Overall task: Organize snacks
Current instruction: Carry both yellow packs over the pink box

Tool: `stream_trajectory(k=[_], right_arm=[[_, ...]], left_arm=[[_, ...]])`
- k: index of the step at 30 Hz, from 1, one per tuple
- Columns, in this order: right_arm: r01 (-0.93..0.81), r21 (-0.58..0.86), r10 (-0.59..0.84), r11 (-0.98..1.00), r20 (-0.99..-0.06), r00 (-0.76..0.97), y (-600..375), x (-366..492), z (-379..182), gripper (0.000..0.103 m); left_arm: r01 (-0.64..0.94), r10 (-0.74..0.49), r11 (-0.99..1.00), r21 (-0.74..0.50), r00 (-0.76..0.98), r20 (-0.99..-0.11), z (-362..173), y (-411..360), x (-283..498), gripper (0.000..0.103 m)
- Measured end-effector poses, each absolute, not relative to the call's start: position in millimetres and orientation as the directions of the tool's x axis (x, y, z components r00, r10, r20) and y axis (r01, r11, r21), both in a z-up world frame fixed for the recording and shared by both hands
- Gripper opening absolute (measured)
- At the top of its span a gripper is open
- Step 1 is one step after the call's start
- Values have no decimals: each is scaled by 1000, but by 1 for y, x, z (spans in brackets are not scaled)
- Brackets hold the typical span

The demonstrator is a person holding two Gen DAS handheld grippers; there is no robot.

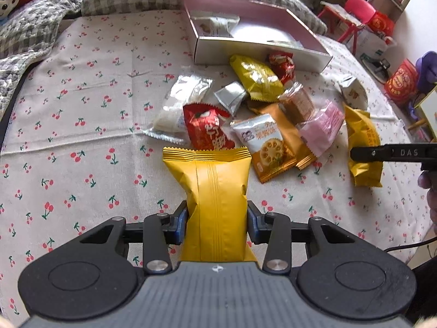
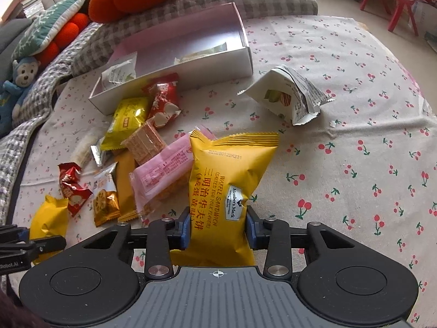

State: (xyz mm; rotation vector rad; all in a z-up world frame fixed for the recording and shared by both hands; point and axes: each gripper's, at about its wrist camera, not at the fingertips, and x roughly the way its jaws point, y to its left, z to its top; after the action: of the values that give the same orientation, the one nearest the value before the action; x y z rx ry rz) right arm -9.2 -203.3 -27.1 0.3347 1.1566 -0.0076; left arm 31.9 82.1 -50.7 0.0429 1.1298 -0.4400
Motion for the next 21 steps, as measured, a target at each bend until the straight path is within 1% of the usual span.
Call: stream_trajectory(k=[10, 21], right_arm=[[171, 301, 199, 938, -873, 446, -209, -9, -10, 36], [198, 347, 211, 917, -841, 499, -222, 6, 9, 36]], left_arm=[[356, -363, 907, -224, 394, -844, -29, 82, 33, 38], [328, -383, 911, -250, 444, -810, -9, 70, 50, 38]])
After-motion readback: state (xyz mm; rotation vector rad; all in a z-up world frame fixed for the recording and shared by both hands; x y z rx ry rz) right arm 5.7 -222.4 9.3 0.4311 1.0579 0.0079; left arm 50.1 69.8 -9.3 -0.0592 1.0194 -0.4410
